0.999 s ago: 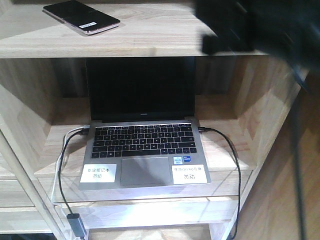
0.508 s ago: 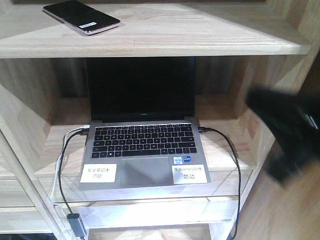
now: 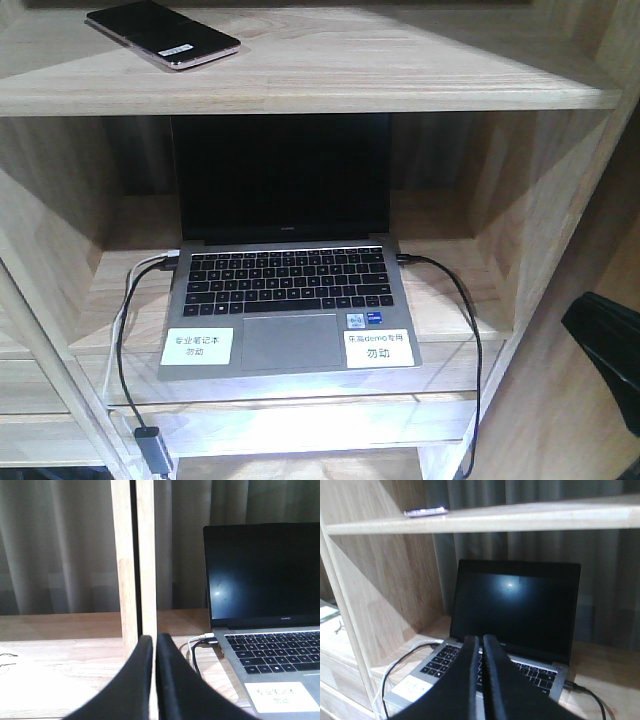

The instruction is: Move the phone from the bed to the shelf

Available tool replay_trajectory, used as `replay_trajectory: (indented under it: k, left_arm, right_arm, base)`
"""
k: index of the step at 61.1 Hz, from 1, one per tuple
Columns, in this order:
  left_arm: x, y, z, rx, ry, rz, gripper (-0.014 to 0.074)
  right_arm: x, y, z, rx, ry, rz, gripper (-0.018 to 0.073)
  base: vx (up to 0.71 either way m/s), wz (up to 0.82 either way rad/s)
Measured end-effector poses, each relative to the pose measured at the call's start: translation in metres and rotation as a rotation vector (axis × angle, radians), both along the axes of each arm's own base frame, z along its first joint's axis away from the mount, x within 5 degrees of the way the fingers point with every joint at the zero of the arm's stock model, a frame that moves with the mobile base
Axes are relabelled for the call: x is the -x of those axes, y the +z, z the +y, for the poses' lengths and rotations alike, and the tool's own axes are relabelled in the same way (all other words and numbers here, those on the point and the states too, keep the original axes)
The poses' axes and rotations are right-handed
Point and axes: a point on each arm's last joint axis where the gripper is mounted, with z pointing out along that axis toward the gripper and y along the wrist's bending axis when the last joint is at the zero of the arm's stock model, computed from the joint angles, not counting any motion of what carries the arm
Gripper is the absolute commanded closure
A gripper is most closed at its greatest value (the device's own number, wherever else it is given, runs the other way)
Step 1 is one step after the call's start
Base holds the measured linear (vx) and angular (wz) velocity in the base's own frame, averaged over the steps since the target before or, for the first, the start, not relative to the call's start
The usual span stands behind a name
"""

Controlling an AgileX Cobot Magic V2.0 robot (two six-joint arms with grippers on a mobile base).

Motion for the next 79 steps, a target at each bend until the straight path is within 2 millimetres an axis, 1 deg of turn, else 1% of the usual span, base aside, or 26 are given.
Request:
replay_trajectory:
  k: [67, 79]
  left_arm:
    - [0.0, 0.0, 0.0, 0.0, 0.0, 0.0, 0.0595]
    - [0.0, 0.0, 0.0, 0.0, 0.0, 0.0, 0.0595]
  right_arm:
    - [0.0002, 0.0, -0.0005, 0.009, -0.003, -0.005, 0.0564]
    - [-0.0005, -0.0021, -0.0017, 0.015, -0.018, 0.017, 0.0564]
  base:
    - [0.0, 0.0]
    - [0.0, 0.0]
